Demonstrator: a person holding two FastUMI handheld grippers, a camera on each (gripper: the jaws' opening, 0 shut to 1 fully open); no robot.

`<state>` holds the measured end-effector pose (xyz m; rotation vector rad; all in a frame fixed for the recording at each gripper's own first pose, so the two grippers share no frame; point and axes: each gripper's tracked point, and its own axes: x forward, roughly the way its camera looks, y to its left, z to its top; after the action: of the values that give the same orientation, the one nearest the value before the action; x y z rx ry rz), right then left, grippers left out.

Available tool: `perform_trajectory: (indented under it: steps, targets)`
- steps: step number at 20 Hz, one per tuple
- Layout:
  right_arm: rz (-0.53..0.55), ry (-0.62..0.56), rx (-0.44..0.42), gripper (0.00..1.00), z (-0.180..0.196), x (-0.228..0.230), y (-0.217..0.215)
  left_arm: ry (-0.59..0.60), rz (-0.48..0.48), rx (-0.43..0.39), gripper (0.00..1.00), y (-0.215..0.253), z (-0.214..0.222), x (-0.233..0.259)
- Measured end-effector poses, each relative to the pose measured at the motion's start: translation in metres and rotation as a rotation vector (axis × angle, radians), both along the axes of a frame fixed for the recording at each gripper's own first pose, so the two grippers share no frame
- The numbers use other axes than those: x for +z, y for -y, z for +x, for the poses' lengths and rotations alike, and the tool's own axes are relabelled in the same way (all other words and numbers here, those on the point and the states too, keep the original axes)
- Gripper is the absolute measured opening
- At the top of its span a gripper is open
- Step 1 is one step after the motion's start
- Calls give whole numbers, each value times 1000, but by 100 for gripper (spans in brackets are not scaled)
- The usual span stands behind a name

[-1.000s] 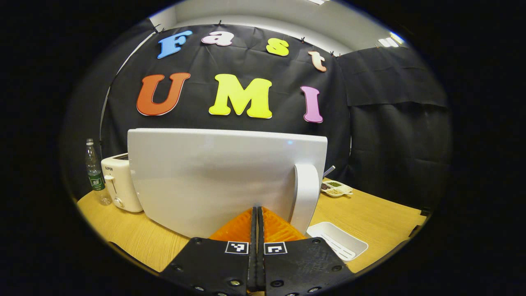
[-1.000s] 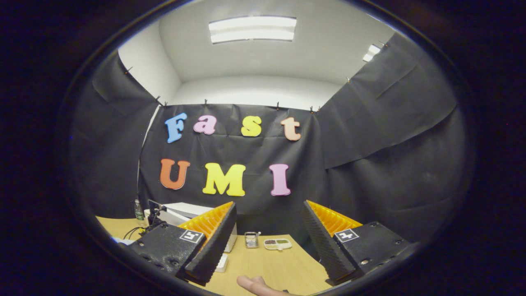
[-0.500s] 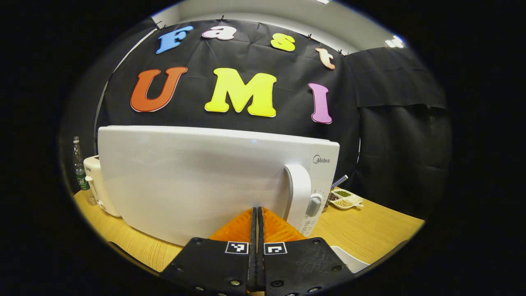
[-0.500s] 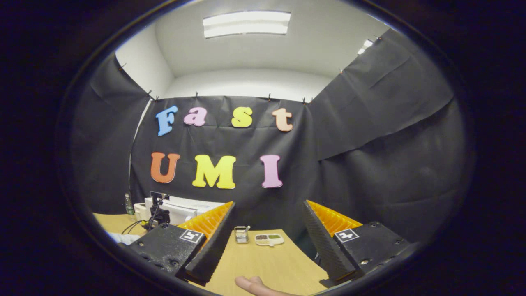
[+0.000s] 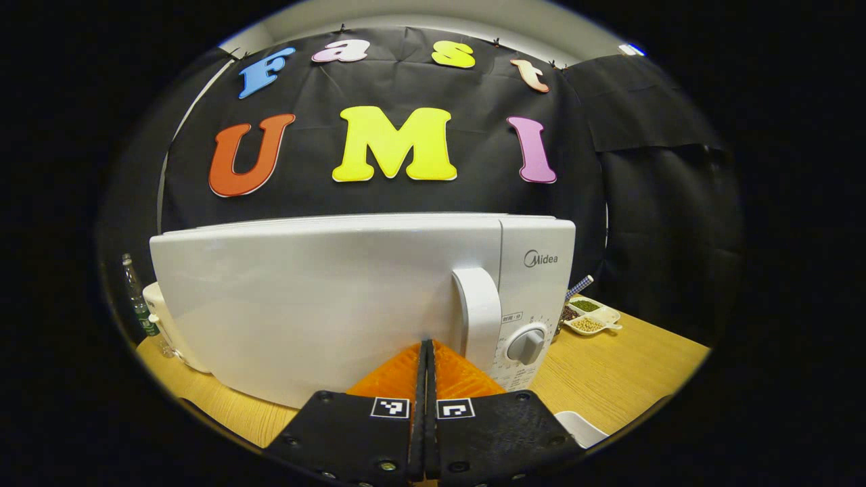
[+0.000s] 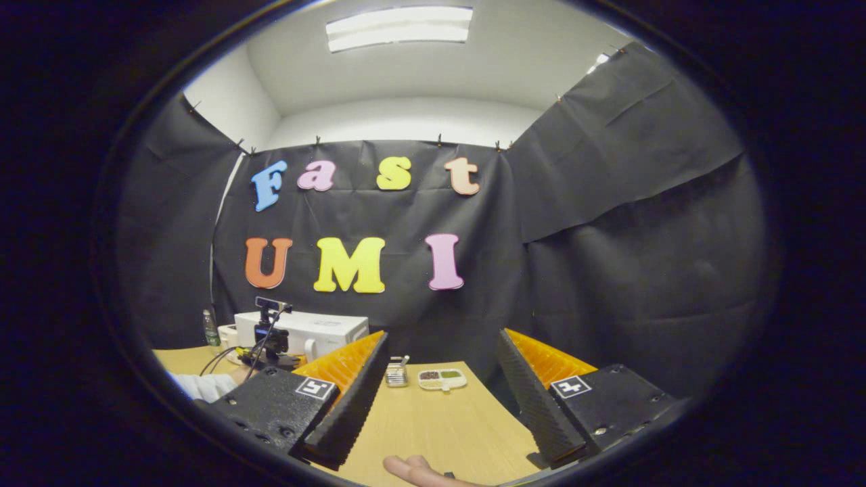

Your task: Open the microwave oven with the left hand, put the food in, and close the microwave oven.

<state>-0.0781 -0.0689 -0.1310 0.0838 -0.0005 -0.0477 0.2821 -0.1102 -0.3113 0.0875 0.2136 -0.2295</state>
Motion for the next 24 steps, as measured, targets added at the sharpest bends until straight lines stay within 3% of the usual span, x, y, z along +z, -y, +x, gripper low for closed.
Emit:
perform_trajectory:
  steps: [1, 2, 3, 4, 5, 10, 11, 12, 13, 19, 20, 21, 22, 23, 24]
  targets:
    - [3, 3, -1, 91, -2, 2, 0, -8, 16, 0, 0, -1, -1, -1]
    - [8, 4, 0, 100, -3, 2, -1, -13, 22, 0, 0, -2, -1, -1]
    - [10, 0, -2, 100, -2, 2, -2, -12, 36, 16, 0, -5, -2, -1]
    - [10, -8, -7, 91, -3, -1, -2, -10, 56, 49, 0, -14, -3, 0]
    - [11, -16, -10, 100, -3, -3, -2, -28, 47, 44, 0, -12, -7, -2]
    - [27, -46, -16, 100, -2, -6, -6, -29, -26, 28, 1, -13, -53, 24]
    - [25, -55, -27, 100, -2, -7, -4, -51, -50, 11, 32, -9, -66, 28]
    - [23, -61, -35, 91, -2, -8, -4, -50, -54, 36, 64, -15, -82, 38]
    - [28, -64, -38, 100, -3, -7, -6, -37, -50, 76, 95, -24, -87, 44]
    - [41, -98, -10, 100, -6, -10, -22, 35, -11, 88, 92, -39, -139, 88]
    - [43, -102, -11, 91, -6, -9, -22, 68, -8, 68, 92, -38, -146, 98]
    - [45, -99, -13, 91, -7, -6, -23, 80, -4, 62, 92, -41, -154, 105]
    - [47, -94, -13, 100, -8, -4, -25, 80, 1, 68, 93, -46, -162, 110]
    - [49, -90, -10, 91, -9, -1, -27, 74, 4, 84, 94, -54, -169, 115]
    - [49, -84, -8, 91, -10, 1, -29, 69, 8, 105, 94, -62, -177, 122]
